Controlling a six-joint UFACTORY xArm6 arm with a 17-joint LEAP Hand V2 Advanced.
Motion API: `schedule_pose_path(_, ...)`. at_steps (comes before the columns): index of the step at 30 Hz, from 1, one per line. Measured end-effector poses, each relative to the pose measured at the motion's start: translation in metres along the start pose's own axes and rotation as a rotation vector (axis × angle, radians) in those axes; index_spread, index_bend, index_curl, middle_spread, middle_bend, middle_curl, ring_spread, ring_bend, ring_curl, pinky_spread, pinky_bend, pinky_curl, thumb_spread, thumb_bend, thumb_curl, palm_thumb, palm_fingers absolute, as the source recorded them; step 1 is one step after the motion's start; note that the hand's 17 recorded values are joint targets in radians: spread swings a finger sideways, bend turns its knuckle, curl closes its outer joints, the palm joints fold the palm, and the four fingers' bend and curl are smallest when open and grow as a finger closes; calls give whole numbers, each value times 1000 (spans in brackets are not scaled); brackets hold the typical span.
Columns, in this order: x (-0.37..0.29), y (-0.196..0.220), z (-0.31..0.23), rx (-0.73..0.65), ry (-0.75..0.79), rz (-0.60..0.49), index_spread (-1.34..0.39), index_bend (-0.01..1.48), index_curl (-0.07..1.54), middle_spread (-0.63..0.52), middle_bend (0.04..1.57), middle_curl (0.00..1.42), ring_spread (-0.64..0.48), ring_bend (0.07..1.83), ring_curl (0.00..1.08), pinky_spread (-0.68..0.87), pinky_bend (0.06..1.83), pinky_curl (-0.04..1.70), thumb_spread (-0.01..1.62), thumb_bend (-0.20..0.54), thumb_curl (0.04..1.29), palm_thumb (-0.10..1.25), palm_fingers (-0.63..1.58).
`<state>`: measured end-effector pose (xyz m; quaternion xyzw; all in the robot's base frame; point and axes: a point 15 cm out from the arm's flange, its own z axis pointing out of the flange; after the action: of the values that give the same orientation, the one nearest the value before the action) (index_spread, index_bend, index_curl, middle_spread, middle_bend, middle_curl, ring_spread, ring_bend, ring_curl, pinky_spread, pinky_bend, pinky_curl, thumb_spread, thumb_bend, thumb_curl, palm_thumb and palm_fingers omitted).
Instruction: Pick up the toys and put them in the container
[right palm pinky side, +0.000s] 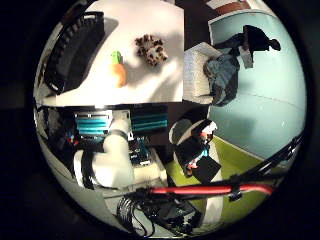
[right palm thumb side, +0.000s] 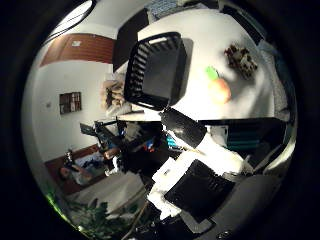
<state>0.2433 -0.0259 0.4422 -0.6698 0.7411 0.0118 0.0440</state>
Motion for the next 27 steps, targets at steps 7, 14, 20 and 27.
schedule_pose_path(7, 32, -40, -23, 46, 7, 75, -391, 169, 265, -83, 298, 353, 51, 519, 210, 458, 422, 258, 1172, -15, 276, 533, 465)
schedule_pose_path(14, 77, -78, -15, 78, 16, 158, -387, 167, 282, -76, 266, 342, 59, 534, 190, 457, 490, 252, 1171, -18, 284, 555, 408)
schedule_pose_path(20, 93, -106, 13, 47, 11, 174, -339, 154, 274, -7, 191, 318, 162, 471, 176, 444, 612, 275, 1174, -19, 287, 551, 189)
schedule_pose_path(27, 112, -144, 56, 24, 13, 189, -309, 158, 273, 31, 194, 313, 190, 454, 193, 430, 645, 272, 1169, -20, 290, 540, 114)
